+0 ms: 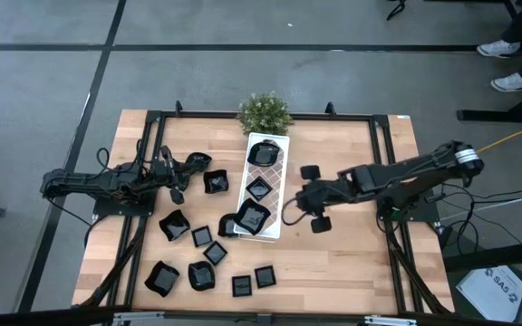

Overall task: Pick & Place Mini shaped plates
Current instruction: Stack the distorted square plate on top of the distorted square plate on the shelf

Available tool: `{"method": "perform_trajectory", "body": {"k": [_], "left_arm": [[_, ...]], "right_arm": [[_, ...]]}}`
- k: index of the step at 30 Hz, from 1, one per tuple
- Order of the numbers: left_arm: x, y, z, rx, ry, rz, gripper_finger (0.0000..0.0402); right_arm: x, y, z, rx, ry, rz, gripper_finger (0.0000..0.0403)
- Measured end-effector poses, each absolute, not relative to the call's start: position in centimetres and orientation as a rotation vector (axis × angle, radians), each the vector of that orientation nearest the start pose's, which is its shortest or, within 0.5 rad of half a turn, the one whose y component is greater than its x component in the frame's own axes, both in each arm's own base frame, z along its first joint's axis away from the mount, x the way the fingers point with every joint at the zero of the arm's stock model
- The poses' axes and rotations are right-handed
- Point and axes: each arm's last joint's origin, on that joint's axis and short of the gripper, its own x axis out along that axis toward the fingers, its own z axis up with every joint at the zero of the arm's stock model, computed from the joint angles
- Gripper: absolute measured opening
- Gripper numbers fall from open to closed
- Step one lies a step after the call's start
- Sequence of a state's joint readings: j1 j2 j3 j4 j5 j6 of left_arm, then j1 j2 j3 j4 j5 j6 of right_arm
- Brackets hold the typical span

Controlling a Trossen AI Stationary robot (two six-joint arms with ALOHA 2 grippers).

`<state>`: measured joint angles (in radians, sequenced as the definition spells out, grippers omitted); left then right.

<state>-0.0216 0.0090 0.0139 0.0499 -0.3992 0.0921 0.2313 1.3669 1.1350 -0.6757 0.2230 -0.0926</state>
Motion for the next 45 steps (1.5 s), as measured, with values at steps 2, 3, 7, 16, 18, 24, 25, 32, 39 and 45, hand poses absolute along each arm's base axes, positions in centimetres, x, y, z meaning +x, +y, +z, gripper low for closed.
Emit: {"method": "perform_trajectory", "body": {"k": [2,3,7,16,18,24,25,32,39,45], "left_arm": [[9.5,0.9,17.2,0.080,-0.036,0.380,0.0053],[9.5,0.9,17.2,0.079,-0.037,0.379,0.0052],[9.5,0.9,17.2,0.080,-0.036,0.380,0.0053],[9.5,0.9,17.2,0.079,-0.036,0.380,0.0052],[9.5,0.9,17.2,0.079,-0.037,0.379,0.0052],[9.5,0.9,17.2,0.079,-0.037,0.380,0.0053],[9.5,0.9,17.2,0.079,-0.037,0.379,0.0053],[9.5,0.9,17.2,0.079,-0.037,0.380,0.0054],[9.5,0.9,17.2,0.079,-0.037,0.380,0.0052],[9.5,0.9,17.2,0.080,-0.036,0.380,0.0055]], "right_arm": [[25.7,5.8,27.8,-0.254,0.861,0.026,0.0085],[25.0,5.9,27.4,-0.235,0.835,0.016,0.0085],[22.5,6.2,26.2,-0.166,0.691,-0.005,0.0085],[19.5,6.9,23.1,-0.049,0.606,0.066,0.0085],[18.8,7.1,22.2,-0.065,0.610,0.075,0.0085],[16.5,6.8,20.4,-0.050,0.465,0.038,0.0085],[16.1,6.7,20.1,-0.039,0.438,0.042,0.0085],[13.8,5.6,18.9,0.013,0.292,0.057,0.0085],[12.1,4.7,17.6,0.007,0.151,0.073,0.0085],[10.8,4.1,16.4,0.009,0.056,0.076,0.0085]]}}
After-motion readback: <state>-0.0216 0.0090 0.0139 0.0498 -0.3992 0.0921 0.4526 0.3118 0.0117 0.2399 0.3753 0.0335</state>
